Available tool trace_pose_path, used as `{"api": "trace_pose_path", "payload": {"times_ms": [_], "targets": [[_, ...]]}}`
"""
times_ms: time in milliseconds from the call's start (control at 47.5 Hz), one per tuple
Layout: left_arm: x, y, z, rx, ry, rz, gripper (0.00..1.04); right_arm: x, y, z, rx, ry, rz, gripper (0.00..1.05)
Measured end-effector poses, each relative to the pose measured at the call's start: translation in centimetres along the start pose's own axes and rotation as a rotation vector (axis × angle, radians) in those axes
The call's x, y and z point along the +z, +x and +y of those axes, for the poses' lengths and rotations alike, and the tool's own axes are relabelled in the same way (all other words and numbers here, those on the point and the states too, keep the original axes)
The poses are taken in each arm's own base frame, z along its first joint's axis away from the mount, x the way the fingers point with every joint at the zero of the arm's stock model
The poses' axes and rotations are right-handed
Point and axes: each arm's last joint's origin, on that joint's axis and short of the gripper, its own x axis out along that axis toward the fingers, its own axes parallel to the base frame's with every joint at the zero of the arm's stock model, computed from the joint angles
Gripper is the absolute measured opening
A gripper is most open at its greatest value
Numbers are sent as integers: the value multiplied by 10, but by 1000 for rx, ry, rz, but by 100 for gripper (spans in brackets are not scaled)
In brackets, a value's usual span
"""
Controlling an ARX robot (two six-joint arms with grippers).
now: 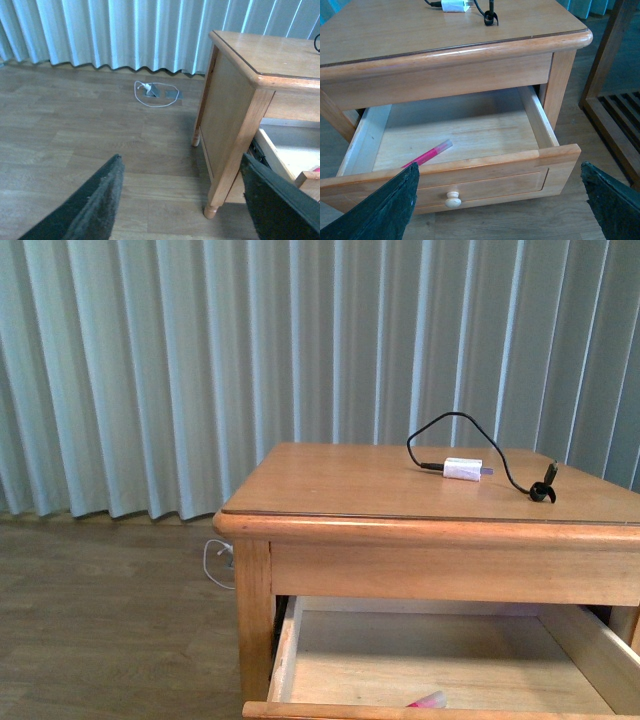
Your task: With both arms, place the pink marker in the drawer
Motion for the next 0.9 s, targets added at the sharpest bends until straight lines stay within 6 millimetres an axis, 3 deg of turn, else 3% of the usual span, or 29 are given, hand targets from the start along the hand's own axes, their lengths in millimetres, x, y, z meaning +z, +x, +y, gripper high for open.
{"api": "trace_pose_path", "payload": {"times_ms": [379,589,904], "targets": [[-15,-6,-18,1,19,-11,5,0,0,0,1,0,0,96],[-23,-16,-30,-11,22,8,4,0,0,0,1,0,0,96],[-24,-19,-30,-4,23,-29,4,0,0,0,1,-1,0,96]]}}
